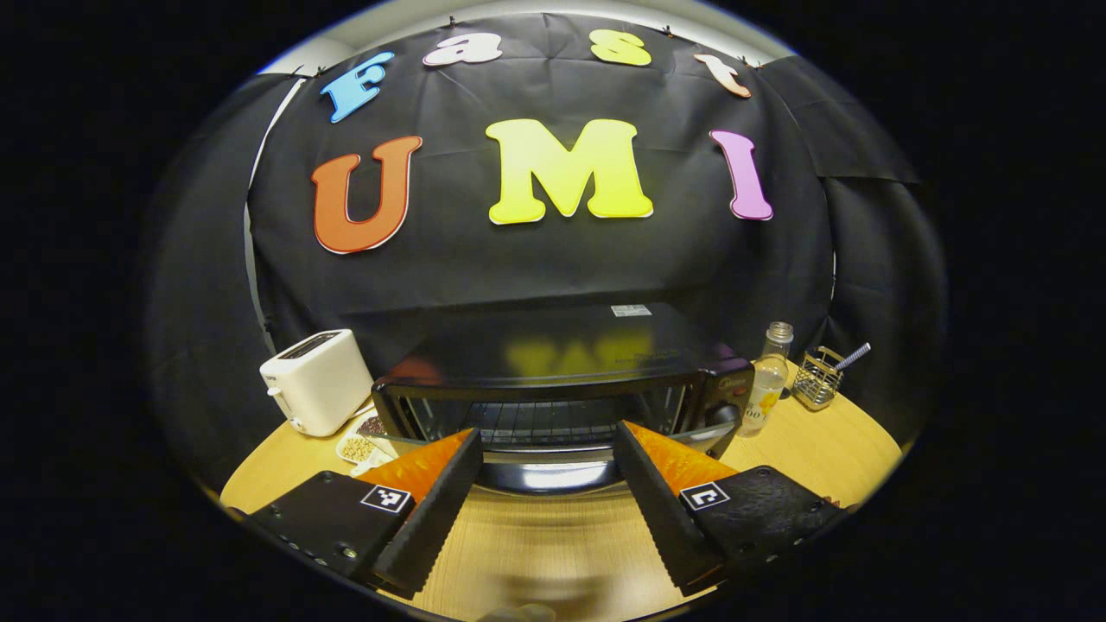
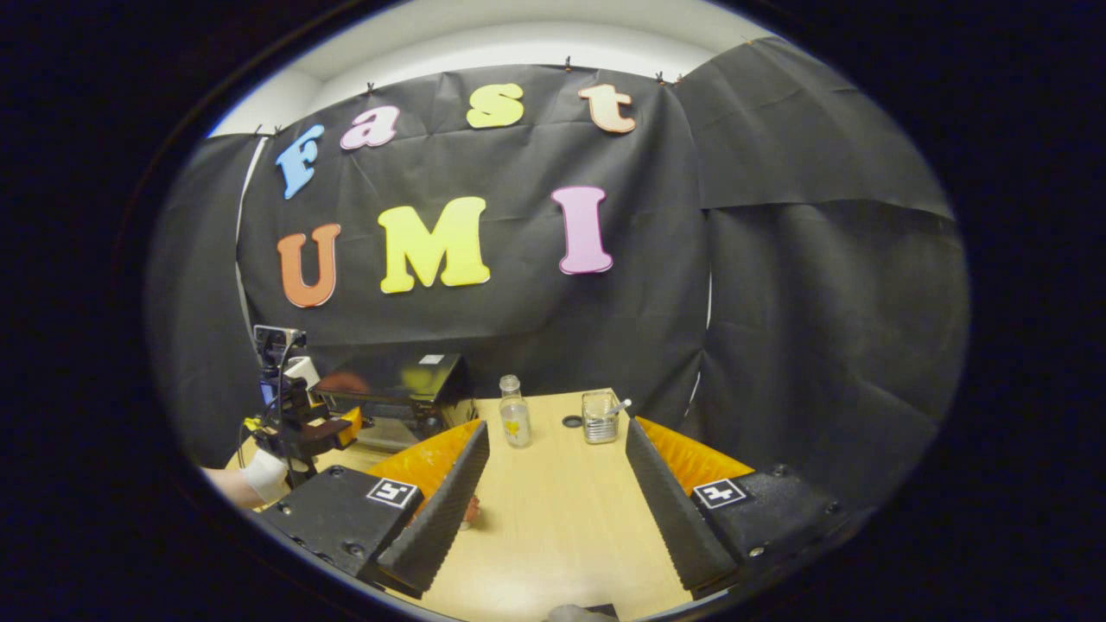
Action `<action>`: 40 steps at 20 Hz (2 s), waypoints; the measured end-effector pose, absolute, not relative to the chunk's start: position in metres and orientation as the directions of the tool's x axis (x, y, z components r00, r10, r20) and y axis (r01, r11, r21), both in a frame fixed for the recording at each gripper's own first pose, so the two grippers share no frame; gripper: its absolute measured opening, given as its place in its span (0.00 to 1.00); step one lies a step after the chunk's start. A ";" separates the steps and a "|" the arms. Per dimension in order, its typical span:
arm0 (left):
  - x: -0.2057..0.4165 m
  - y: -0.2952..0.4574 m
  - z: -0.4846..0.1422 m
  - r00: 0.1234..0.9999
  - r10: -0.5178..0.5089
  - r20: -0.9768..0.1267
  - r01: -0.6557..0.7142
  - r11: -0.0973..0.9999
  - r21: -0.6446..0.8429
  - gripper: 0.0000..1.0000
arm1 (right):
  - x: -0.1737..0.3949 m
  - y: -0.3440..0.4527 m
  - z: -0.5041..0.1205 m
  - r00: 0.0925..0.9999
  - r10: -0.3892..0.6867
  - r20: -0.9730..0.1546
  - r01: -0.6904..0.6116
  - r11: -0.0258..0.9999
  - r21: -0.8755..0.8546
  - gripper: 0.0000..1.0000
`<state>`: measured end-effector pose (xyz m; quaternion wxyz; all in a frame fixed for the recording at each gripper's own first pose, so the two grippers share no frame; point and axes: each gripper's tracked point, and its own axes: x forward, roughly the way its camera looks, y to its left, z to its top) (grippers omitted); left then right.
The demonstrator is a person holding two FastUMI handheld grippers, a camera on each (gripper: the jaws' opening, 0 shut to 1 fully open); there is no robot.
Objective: Open the electric oven with the left hand, put the food in, and close the electric oven.
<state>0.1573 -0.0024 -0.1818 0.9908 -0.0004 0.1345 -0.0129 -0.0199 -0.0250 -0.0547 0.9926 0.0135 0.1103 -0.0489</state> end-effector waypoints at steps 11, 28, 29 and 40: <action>0.070 0.000 -0.286 0.893 -0.045 -0.448 0.061 0.998 0.021 0.97 | -0.027 0.004 -0.074 0.968 -0.060 -0.244 0.057 0.998 -0.019 1.00; 0.024 0.021 -0.264 0.897 0.001 -0.442 0.012 1.000 0.026 0.96 | 0.034 0.028 -0.166 0.900 0.124 -0.418 -0.127 0.992 0.021 1.00; 0.015 0.022 -0.255 0.901 0.004 -0.434 0.006 1.000 0.021 0.96 | 0.042 0.033 -0.179 0.883 0.152 -0.444 -0.153 0.988 0.035 1.00; -0.050 0.048 -0.164 0.894 0.197 -0.403 -0.193 0.980 0.053 0.97 | 0.104 0.089 -0.314 0.568 0.460 -0.682 -0.213 0.883 0.418 0.75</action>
